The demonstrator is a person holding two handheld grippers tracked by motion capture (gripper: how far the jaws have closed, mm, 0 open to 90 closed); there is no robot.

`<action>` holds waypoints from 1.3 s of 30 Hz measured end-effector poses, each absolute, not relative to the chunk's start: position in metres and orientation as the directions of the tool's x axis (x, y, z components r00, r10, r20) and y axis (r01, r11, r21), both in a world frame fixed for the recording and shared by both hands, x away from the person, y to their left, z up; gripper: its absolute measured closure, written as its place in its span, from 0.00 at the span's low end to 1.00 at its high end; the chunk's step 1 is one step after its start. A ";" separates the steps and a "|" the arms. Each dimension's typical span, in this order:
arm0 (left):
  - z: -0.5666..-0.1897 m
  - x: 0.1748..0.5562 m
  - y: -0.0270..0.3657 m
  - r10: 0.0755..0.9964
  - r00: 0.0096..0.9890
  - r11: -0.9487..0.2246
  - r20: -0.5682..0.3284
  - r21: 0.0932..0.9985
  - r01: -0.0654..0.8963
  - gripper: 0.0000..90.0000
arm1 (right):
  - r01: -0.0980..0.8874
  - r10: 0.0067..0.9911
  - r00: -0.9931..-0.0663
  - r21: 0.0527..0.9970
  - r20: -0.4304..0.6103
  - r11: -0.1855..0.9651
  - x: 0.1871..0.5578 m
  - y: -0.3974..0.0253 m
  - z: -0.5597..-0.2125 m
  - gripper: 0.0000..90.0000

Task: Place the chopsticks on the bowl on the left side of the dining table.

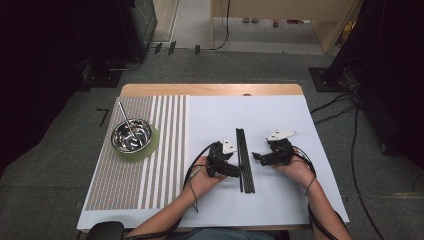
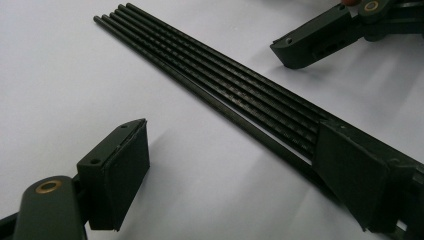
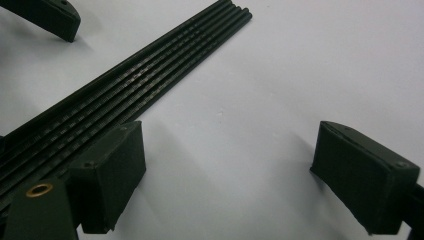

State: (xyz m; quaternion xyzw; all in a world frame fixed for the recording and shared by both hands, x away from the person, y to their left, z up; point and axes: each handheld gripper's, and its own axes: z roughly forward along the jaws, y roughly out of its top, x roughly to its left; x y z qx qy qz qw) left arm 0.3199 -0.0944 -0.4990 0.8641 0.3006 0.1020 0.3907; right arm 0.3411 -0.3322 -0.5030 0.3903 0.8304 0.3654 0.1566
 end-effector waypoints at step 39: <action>-0.485 0.335 -0.058 0.668 0.733 -0.492 -0.124 0.666 0.561 0.89 | 0.533 0.762 -0.647 0.729 0.025 0.429 0.341 -0.332 -0.503 0.15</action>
